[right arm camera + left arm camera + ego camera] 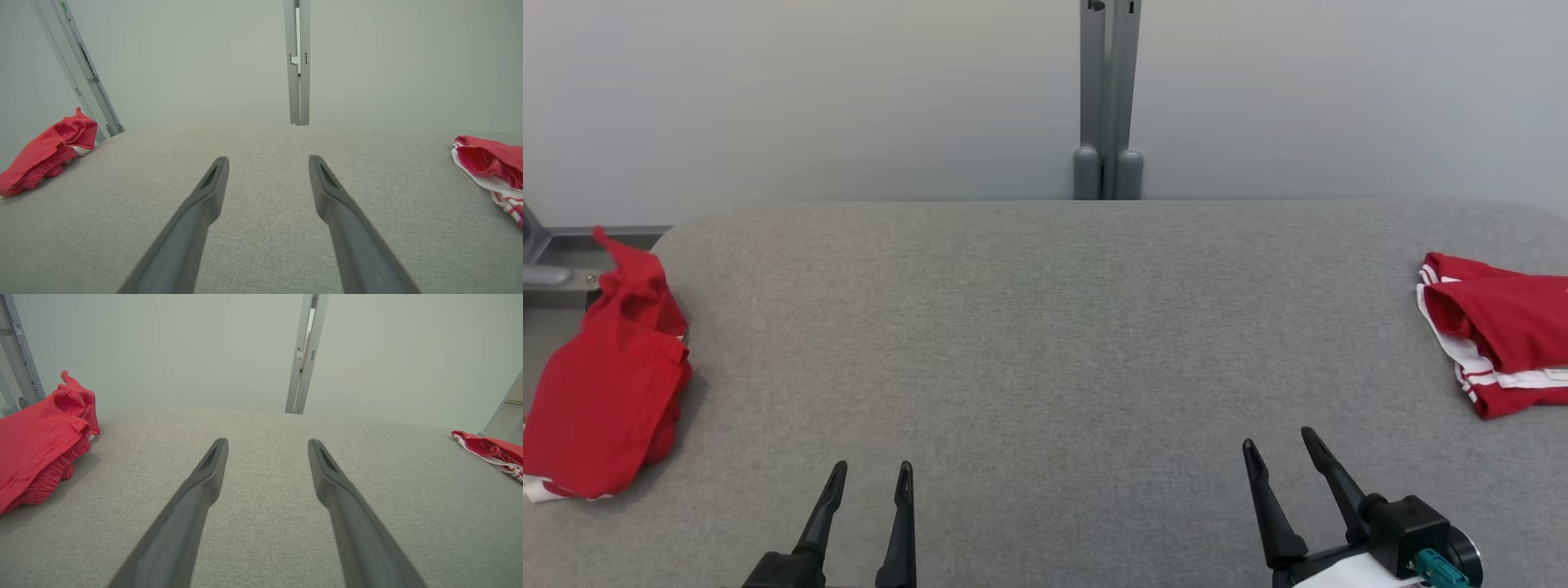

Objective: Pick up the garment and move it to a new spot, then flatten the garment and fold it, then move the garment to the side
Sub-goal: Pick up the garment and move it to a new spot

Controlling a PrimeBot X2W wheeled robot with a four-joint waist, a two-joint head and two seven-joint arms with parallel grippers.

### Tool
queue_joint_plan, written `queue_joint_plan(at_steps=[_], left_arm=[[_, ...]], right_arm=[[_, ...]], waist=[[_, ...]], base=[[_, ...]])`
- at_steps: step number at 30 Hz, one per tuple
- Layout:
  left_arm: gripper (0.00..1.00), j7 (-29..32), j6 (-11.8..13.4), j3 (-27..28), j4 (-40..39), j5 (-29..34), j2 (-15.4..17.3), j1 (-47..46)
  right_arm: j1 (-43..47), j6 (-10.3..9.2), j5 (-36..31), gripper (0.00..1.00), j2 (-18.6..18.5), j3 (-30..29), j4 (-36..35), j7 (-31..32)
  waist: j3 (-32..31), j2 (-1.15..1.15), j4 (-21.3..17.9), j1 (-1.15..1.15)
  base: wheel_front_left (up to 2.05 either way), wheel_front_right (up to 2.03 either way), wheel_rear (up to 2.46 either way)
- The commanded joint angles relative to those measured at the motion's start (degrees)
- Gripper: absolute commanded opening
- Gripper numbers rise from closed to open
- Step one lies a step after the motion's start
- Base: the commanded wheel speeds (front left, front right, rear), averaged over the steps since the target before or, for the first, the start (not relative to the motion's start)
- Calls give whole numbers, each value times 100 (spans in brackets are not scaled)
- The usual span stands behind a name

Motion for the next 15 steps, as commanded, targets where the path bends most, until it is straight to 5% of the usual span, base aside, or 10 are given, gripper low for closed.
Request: queue_joint_plan(at_steps=[1, 15], left_arm=[[100, 0, -21, 44, 5, 54, 8, -4], [100, 0, -171, 230, -121, 230, 9, -9]], right_arm=[[69, -5, 71, 100, -7, 40, -26, -14], [-54, -5, 203, 100, -61, 291, 89, -14]], waist=[[43, 0, 256, 0], [186, 0, 1894, 0]], base=[[0, 0, 0], [0, 0, 0]])
